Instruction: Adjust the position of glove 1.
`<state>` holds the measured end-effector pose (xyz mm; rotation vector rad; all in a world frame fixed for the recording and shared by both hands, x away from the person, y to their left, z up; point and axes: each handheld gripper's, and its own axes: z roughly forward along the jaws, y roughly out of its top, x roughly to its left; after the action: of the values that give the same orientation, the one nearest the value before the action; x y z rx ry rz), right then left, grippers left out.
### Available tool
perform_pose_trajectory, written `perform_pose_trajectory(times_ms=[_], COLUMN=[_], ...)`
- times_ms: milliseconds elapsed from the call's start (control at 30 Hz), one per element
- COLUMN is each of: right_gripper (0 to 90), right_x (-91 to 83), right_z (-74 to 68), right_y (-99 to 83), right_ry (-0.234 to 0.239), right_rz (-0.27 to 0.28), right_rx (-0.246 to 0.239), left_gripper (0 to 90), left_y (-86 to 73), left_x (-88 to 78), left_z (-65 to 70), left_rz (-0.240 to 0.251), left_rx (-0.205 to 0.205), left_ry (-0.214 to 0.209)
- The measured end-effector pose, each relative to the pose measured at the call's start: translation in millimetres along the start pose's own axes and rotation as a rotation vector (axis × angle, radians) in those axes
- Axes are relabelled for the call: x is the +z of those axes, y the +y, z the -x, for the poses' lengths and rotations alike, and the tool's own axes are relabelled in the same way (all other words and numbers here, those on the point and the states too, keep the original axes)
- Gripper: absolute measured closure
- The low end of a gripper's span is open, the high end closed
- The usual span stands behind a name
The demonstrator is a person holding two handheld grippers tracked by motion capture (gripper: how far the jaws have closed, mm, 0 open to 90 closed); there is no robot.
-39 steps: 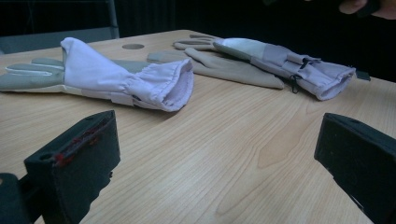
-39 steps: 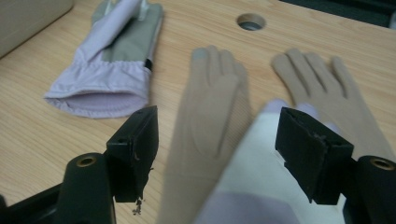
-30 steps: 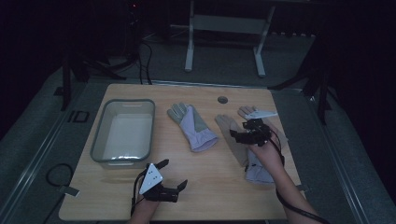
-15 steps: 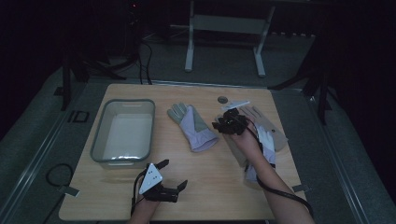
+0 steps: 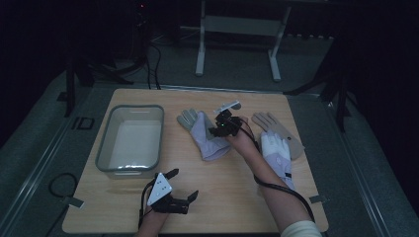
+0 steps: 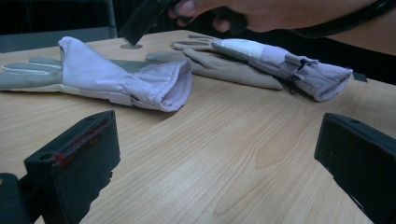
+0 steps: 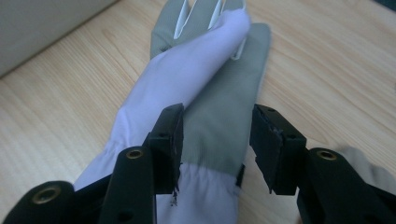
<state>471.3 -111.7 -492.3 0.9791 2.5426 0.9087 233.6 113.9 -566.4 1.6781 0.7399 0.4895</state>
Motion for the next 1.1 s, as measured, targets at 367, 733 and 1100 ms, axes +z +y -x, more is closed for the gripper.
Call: perform_pose_trajectory(times_ms=[367,733,1100], right_gripper=[48.7,87.1,87.6], right_x=[50.3,46.9,-9.9], right_z=[-4.4,-14.9,-24.6], right_y=[0.2,-1.6,-7.0], right_ry=[-0.020,-0.057,-0.039], right_rz=[-0.126,-0.112,0.034], right_rx=[-0.041,0.032,0.243], left_gripper=[0.2,0.2,0.2], left_y=[0.0,0.0,0.0], left_x=[0.1,-0.1,-0.1], left_z=[-0.7,-0.8,-0.4], left_rz=[-0.001,0.002,0.000], left_rx=[-0.004,-0.012,-0.006], left_ry=[-0.006,-0.003,0.001])
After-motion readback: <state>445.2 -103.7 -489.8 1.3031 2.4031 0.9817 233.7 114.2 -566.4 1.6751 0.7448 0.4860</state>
